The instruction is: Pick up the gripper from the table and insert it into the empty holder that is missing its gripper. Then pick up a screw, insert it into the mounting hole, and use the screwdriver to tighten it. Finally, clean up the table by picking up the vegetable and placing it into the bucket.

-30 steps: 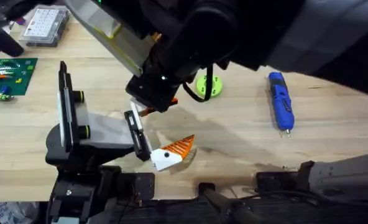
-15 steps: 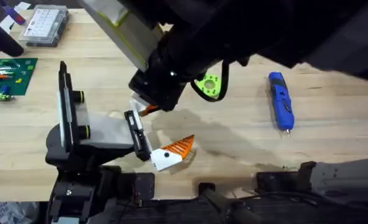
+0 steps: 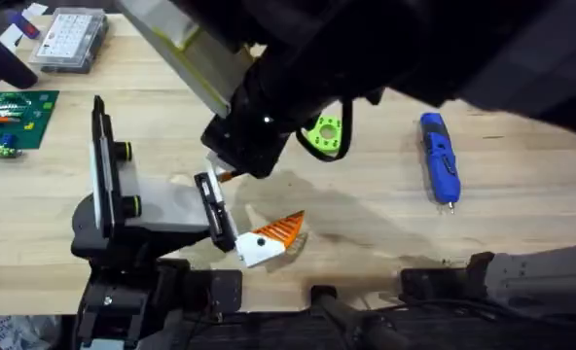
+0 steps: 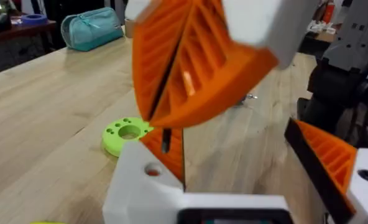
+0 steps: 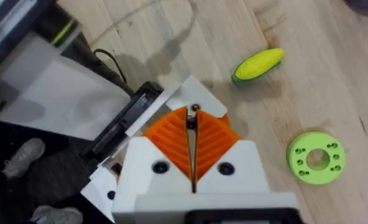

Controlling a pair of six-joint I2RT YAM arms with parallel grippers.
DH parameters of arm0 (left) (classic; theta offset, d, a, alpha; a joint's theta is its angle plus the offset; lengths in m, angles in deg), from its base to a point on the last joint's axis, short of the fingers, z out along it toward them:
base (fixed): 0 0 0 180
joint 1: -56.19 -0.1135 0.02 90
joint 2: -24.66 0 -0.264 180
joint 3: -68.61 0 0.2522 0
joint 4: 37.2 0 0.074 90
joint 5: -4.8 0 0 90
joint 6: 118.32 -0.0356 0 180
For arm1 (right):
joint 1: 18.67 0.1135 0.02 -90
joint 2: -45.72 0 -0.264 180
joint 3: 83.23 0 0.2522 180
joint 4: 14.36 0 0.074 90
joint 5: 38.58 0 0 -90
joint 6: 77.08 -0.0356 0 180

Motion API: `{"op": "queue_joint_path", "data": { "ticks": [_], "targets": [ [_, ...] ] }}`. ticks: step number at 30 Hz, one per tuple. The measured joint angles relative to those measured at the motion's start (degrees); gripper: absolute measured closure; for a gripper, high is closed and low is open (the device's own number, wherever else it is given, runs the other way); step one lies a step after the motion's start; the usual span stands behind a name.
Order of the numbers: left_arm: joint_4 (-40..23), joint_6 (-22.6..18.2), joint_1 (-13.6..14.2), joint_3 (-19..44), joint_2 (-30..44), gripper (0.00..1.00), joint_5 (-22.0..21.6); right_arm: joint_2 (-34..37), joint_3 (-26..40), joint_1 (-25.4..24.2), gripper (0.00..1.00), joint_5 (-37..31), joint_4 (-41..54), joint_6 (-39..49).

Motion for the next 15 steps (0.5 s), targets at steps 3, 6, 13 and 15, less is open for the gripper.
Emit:
{"op": "queue_joint_path", "data": {
  "ticks": [3,6,13,15],
  "targets": [
    [0.0,0.0,0.0,0.0,0.0,0.015,0.0,0.5,0.0,0.0,0.994,0.0,0.0,0.0],
    [0.0,0.0,0.0,0.0,0.0,0.015,0.0,0.6,-0.1,0.0,0.994,0.0,-0.1,0.0],
    [0.0,0.0,0.0,0.0,0.0,0.015,0.0,0.6,-0.1,0.0,0.994,0.0,-1.0,0.0],
    [0.0,0.0,0.0,0.0,0.0,0.015,0.0,0.6,-0.1,0.0,0.994,0.0,-1.2,0.0]
  ]
}}
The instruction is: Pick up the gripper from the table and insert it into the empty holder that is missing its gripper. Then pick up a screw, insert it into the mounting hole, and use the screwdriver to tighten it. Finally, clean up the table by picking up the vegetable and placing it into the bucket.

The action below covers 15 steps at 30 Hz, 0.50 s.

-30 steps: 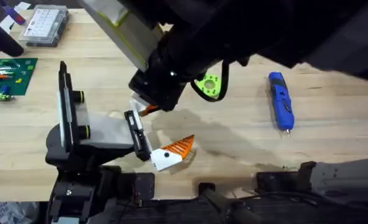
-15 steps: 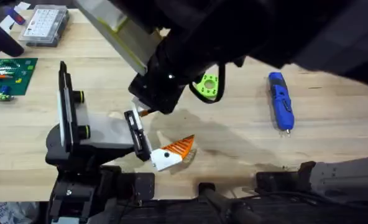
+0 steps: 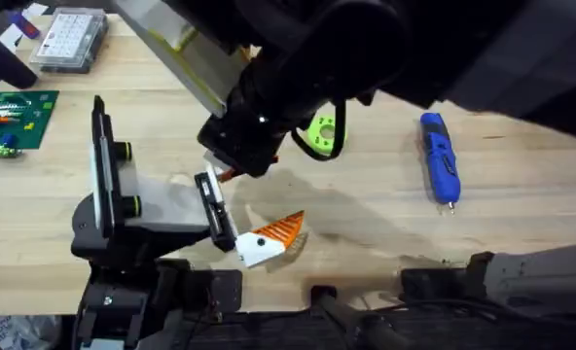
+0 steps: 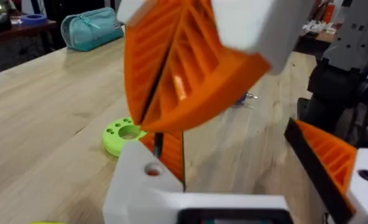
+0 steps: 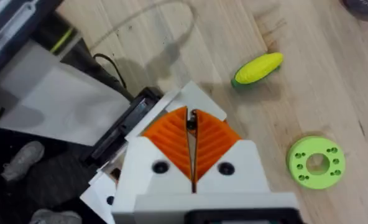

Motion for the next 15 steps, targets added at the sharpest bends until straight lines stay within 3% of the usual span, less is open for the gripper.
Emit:
{"op": "queue_joint_path", "data": {
  "ticks": [15],
  "targets": [
    [0.0,0.0,0.0,0.0,0.0,0.015,0.0,2.3,-0.1,0.0,0.994,0.0,0.0,0.0]
  ]
}}
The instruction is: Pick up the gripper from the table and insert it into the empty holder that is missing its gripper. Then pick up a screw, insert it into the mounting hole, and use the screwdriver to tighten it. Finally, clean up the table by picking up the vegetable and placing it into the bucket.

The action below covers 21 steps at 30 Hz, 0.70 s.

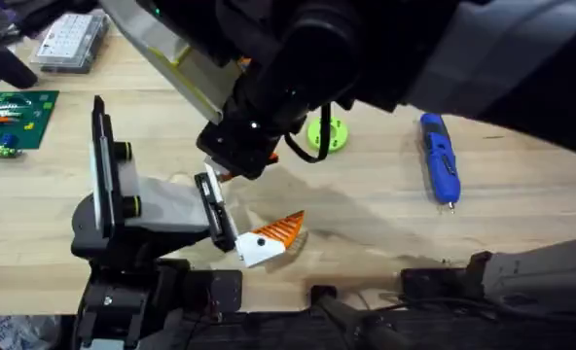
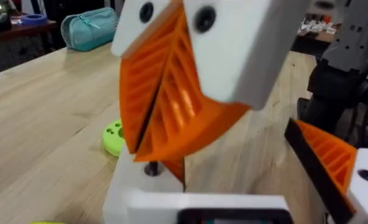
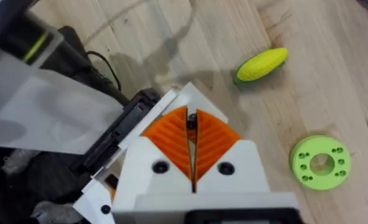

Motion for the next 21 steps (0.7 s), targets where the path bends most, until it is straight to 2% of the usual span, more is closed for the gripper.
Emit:
{"op": "queue_joint_path", "data": {
  "ticks": [21],
  "targets": [
    [0.0,0.3,0.0,0.0,0.0,0.015,0.0,0.0,-2.0,0.0,0.994,0.0,-0.6,0.0]
  ]
}}
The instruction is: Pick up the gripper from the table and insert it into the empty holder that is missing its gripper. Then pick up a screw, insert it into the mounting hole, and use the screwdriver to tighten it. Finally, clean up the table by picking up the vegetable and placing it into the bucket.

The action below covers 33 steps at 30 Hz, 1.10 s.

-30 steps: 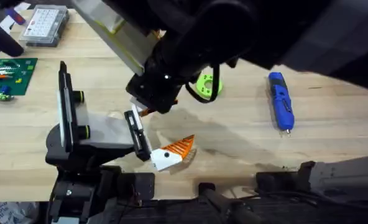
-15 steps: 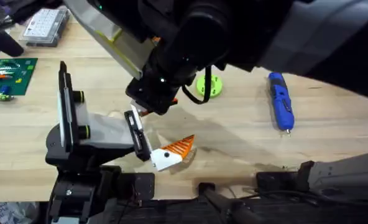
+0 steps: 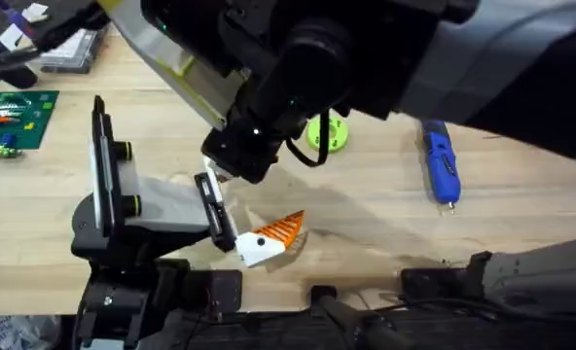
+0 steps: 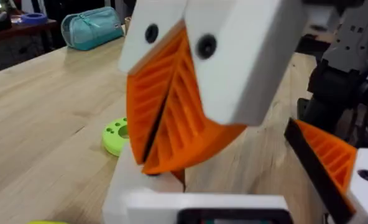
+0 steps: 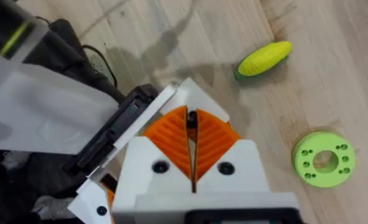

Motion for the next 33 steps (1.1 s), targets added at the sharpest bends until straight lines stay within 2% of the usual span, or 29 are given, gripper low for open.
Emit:
{"op": "queue_joint_path", "data": {
  "ticks": [8,11,16,20,22,33],
  "targets": [
    [0.0,0.0,0.0,0.0,0.0,0.015,0.0,0.0,0.0,0.0,0.980,0.0,0.0,0.0],
    [0.0,0.0,0.0,0.0,0.0,0.015,0.0,0.0,0.0,0.0,0.864,0.2,0.0,-0.2],
    [0.0,0.4,0.0,0.0,0.0,0.015,-0.2,0.0,0.0,0.0,0.495,0.3,0.0,-0.3],
    [0.0,0.4,0.0,0.0,0.0,0.015,-0.2,0.0,0.0,-0.2,0.315,-0.4,0.1,-0.3],
    [0.0,0.5,-0.1,0.0,0.0,0.015,-0.2,0.0,0.0,-0.3,0.255,-0.7,0.2,-0.4],
    [0.0,0.5,-0.1,0.0,0.0,0.015,-0.2,0.0,0.0,-0.5,0.219,-1.0,0.2,-0.4]
  ]
}}
